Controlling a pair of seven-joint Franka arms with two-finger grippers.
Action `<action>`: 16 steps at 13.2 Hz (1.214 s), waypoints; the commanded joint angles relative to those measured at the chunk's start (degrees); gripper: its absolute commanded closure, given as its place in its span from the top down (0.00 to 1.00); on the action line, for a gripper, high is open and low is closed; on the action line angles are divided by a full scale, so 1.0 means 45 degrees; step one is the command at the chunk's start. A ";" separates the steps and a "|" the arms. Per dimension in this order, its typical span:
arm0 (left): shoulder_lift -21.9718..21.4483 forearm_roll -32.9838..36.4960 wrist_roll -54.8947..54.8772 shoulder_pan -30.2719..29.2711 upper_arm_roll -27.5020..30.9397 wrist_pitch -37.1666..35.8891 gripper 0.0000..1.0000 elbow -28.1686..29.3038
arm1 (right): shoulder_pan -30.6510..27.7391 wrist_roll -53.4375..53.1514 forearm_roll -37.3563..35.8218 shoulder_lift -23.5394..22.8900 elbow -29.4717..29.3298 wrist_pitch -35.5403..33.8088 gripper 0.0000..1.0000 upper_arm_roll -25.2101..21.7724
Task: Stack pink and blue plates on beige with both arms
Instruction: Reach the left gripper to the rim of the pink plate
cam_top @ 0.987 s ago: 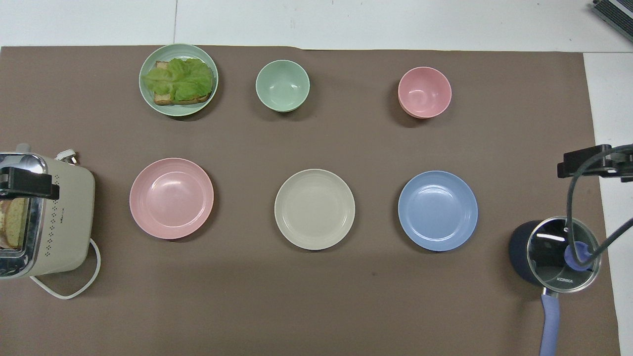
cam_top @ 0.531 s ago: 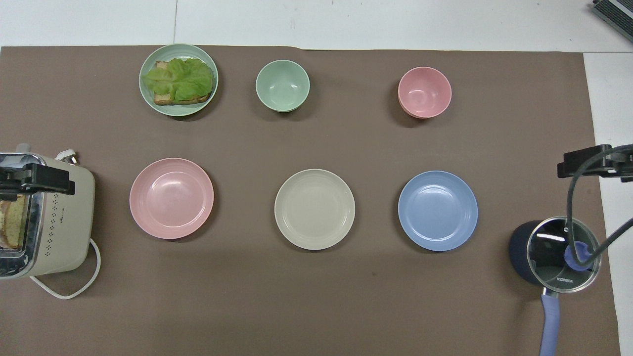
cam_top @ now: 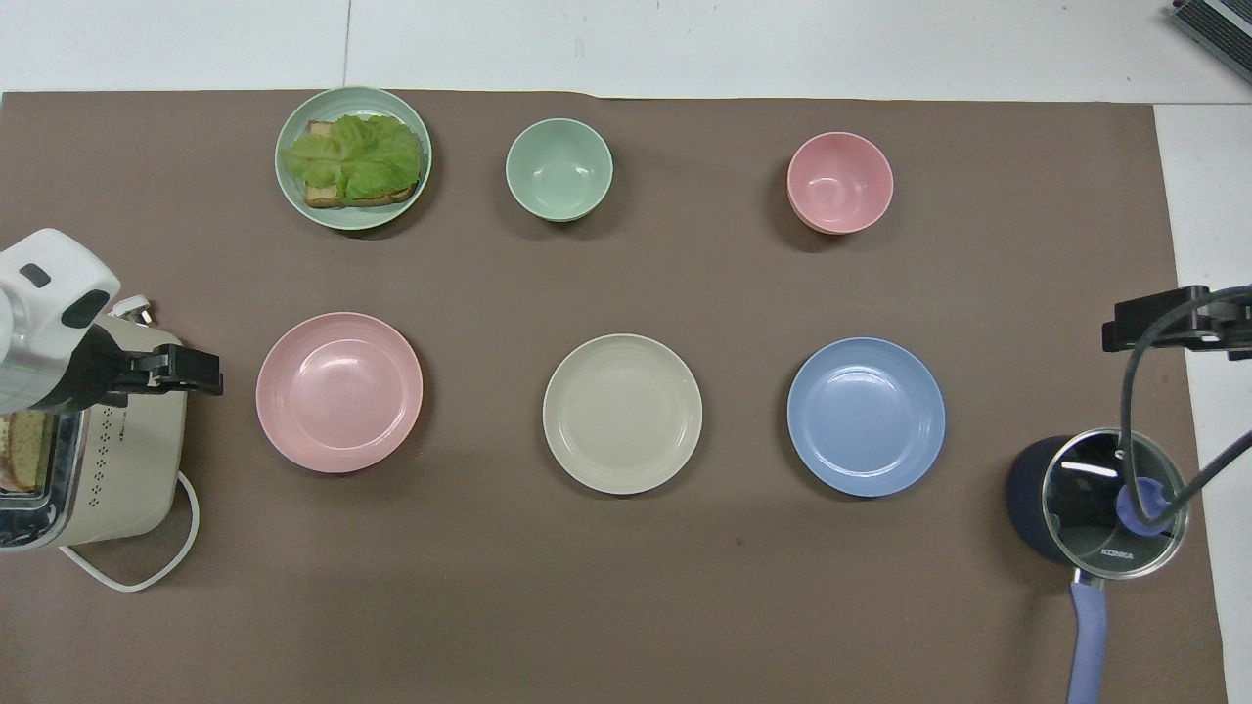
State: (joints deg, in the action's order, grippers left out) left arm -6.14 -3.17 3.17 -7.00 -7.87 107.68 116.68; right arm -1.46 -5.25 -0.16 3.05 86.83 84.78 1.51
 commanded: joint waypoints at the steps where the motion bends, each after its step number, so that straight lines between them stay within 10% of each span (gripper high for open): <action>1: -0.0140 0.0138 -0.0020 0.0032 0.0049 0.2021 1.00 0.1782 | -0.0243 -0.0142 0.0328 -0.0033 -0.0056 0.0046 1.00 0.0134; 16: 0.1950 0.0275 0.0175 0.0384 0.0049 0.6577 1.00 0.3778 | -0.0243 -0.0142 0.0328 -0.0033 -0.0056 0.0046 1.00 0.0153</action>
State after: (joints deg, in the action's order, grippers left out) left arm 2.63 -3.08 3.14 -6.23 -8.19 134.16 131.80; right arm -1.46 -5.25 -0.16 3.05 86.83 84.78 1.51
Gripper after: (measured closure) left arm 0.000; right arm 0.000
